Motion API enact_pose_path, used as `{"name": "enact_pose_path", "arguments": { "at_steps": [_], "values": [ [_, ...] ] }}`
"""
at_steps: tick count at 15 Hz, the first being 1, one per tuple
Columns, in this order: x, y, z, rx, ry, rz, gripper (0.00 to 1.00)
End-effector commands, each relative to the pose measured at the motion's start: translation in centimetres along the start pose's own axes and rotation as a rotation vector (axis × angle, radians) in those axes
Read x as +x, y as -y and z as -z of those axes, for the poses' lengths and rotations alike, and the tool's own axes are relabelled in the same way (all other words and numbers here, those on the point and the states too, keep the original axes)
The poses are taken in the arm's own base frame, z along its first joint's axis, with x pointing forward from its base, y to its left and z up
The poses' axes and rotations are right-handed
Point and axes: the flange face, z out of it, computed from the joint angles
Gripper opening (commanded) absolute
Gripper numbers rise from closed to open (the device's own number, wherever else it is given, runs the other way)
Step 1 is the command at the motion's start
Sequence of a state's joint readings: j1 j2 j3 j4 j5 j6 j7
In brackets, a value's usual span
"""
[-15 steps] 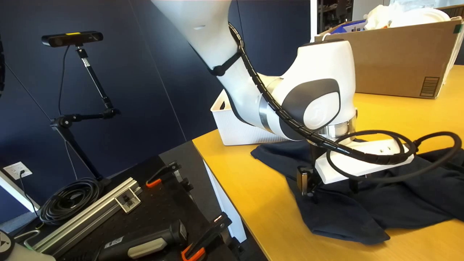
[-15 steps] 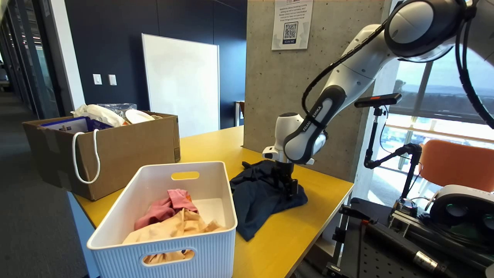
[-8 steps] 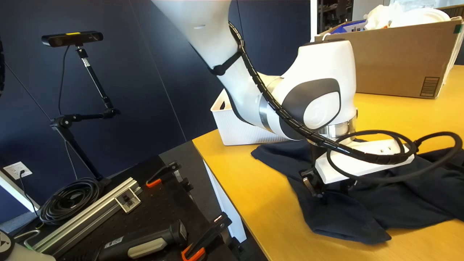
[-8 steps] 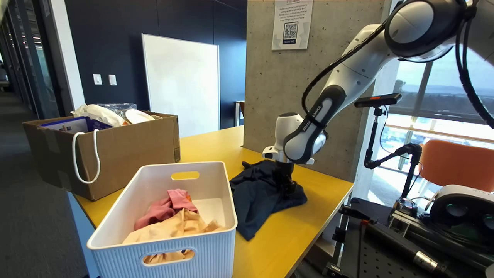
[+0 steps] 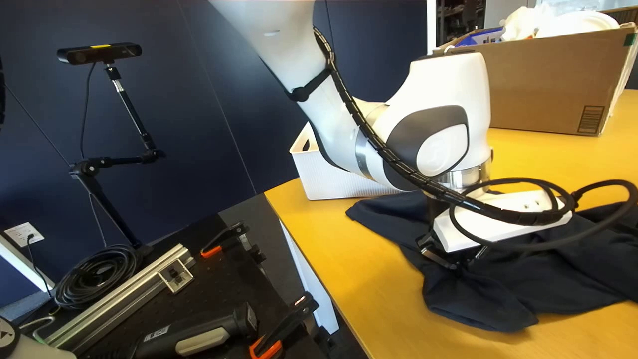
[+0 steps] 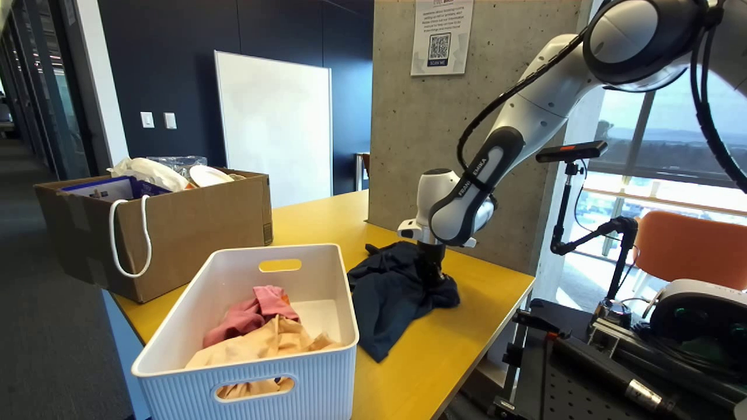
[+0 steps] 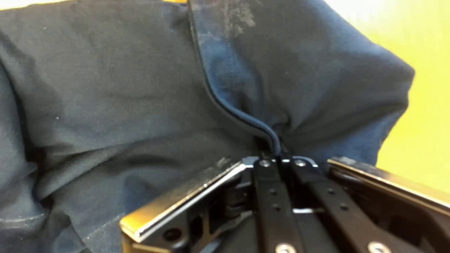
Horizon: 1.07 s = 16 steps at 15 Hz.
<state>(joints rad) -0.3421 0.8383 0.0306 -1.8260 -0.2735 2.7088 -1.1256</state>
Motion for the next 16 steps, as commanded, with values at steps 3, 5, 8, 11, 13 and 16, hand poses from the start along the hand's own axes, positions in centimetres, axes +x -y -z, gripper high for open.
{"name": "enact_pose_path", "arguments": {
  "at_steps": [3,5,8,11,13,16],
  "values": [
    [-2.2,0.7,3.4,-0.035,0.031,-0.086,0.01],
    [-3.0,0.7,4.9,-0.060,0.034,-0.116,0.01],
    [-3.2,0.5,6.3,-0.074,0.041,-0.155,0.01],
    [-2.2,0.6,6.2,-0.064,0.042,-0.172,0.01],
    [-1.2,0.9,5.8,-0.054,0.039,-0.174,0.01],
    [0.1,1.4,5.0,-0.037,0.036,-0.174,0.01]
  ]
}}
